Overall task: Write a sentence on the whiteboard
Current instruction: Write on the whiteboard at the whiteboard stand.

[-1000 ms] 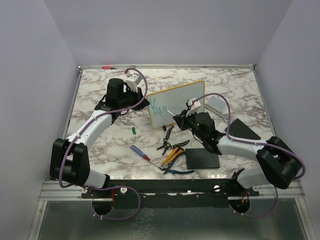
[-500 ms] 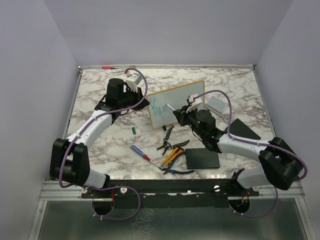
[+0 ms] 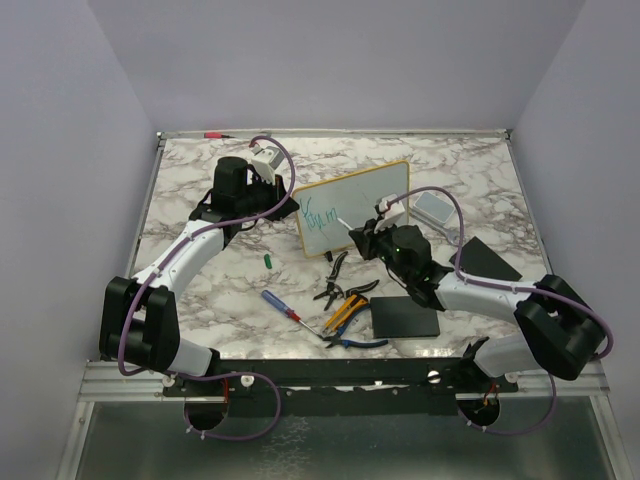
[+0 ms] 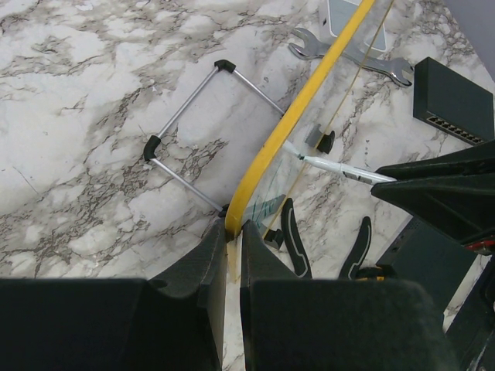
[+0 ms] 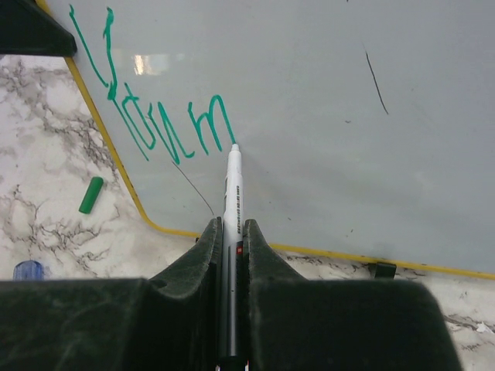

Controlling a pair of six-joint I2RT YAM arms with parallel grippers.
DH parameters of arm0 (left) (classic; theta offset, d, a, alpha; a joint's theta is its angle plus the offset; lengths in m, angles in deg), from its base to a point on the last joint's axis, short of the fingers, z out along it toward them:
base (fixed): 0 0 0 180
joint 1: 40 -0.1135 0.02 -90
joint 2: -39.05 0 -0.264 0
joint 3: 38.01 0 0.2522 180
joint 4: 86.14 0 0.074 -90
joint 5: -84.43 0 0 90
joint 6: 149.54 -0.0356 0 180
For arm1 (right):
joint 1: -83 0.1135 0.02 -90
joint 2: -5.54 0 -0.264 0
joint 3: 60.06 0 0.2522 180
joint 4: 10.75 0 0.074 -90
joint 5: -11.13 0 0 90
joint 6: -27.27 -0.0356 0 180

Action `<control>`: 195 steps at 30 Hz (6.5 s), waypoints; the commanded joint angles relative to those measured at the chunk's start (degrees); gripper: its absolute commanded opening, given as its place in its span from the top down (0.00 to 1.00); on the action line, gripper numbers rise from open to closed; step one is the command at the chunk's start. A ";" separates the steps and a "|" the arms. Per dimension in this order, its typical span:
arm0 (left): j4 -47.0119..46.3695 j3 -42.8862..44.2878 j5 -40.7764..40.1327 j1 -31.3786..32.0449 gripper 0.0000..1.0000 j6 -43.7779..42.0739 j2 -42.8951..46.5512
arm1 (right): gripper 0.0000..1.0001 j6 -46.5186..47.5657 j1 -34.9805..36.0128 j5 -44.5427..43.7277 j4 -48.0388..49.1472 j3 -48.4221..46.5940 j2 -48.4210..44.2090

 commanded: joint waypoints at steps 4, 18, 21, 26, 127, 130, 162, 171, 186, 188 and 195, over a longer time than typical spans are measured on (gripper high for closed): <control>0.21 0.56 -0.77 0.21 0.96 -0.86 1.39 | 0.99 -1.07 -0.10 -0.96 -0.60 1.99 -0.44; 0.20 0.47 -0.82 0.23 0.96 -0.93 1.38 | 0.99 0.85 -0.15 -4.66 -1.38 0.71 -4.81; 0.21 0.47 -0.86 0.23 0.96 -0.93 1.26 | 0.99 1.27 -0.15 -4.57 -0.84 0.07 -3.75; 0.23 0.51 -0.86 0.21 0.96 -0.92 1.22 | 0.99 2.03 -0.27 -4.02 0.08 -1.32 -2.30; 0.42 0.56 -0.91 0.21 0.96 -1.18 1.59 | 0.99 3.09 -0.27 -2.60 -0.72 -1.58 -2.96; 0.45 0.51 -0.91 0.21 0.96 -1.12 1.60 | 0.99 3.11 -0.25 -2.73 -0.54 -1.99 -1.96; 0.44 0.57 -0.91 0.29 0.96 -1.13 1.45 | 0.99 6.80 -1.02 -3.60 -0.35 -0.54 -6.27; 0.47 0.56 -0.99 0.25 0.96 -1.19 1.38 | 0.99 8.38 -1.04 -2.93 1.09 -4.26 -2.23; 0.53 0.63 -0.99 0.23 0.96 -1.26 1.52 | 0.99 6.06 -1.02 -3.56 -0.41 -1.17 -1.19; 0.53 0.61 -1.01 0.22 0.96 -1.29 1.52 | 0.99 5.02 -1.00 -3.72 -0.45 0.03 -1.50; 0.53 0.65 -0.91 0.23 0.96 -1.18 1.58 | 0.99 3.27 -1.05 -3.64 -1.22 2.20 -1.51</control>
